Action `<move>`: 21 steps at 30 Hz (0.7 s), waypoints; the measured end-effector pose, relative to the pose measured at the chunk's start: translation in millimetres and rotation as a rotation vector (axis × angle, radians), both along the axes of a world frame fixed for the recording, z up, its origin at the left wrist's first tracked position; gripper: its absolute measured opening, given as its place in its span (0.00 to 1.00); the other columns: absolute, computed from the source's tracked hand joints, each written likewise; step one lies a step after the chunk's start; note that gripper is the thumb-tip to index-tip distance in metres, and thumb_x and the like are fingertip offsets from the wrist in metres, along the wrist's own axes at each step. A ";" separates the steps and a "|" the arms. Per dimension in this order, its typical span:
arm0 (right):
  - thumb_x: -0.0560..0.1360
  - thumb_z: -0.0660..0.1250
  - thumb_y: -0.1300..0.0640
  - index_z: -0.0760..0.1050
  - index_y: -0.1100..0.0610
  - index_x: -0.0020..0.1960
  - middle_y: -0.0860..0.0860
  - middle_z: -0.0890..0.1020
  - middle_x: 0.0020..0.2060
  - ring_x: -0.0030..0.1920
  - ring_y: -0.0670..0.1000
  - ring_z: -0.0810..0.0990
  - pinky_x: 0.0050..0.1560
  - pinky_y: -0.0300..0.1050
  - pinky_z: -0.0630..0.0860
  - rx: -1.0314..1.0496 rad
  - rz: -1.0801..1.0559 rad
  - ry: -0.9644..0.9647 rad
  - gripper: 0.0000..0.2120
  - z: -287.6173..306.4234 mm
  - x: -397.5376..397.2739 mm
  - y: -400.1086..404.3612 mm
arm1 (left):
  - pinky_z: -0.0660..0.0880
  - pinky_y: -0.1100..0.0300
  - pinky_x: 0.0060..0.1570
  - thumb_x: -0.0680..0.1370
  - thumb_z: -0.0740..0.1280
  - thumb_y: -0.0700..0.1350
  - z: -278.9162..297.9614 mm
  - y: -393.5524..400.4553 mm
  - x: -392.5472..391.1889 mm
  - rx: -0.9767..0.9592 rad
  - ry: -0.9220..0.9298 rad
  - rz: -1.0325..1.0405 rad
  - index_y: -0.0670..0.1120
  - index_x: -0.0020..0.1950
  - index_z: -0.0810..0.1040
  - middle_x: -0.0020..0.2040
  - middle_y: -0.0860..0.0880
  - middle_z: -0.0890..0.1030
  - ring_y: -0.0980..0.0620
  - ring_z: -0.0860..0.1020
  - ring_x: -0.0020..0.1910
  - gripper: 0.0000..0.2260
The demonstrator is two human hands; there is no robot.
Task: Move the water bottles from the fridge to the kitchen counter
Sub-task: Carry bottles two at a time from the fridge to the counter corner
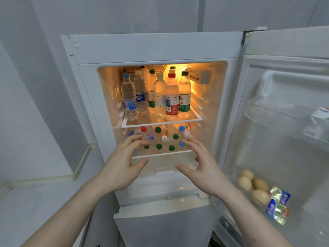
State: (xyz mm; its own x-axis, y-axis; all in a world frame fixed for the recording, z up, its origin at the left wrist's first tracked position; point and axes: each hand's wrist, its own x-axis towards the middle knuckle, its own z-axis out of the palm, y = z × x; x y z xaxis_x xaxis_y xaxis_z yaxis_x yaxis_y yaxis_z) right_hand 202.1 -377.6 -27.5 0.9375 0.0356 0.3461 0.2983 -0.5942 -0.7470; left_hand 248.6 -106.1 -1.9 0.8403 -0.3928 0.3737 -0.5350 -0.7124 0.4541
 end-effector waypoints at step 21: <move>0.78 0.74 0.49 0.61 0.47 0.82 0.49 0.65 0.80 0.79 0.53 0.66 0.75 0.55 0.70 0.257 -0.221 -0.265 0.37 77.8 260.9 -1.0 | 0.70 0.54 0.71 0.79 0.71 0.48 86.5 -75.8 227.5 -0.056 -0.056 0.118 0.49 0.79 0.65 0.77 0.48 0.69 0.48 0.70 0.74 0.30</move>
State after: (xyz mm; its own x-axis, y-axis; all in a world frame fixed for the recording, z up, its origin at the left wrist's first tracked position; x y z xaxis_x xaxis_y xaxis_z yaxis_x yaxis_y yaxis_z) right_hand 463.0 -378.6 50.2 0.7902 -0.2750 0.5477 0.3865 -0.4699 -0.7936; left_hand 476.1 -181.9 84.6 0.8565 -0.2692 0.4404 -0.4745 -0.7463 0.4667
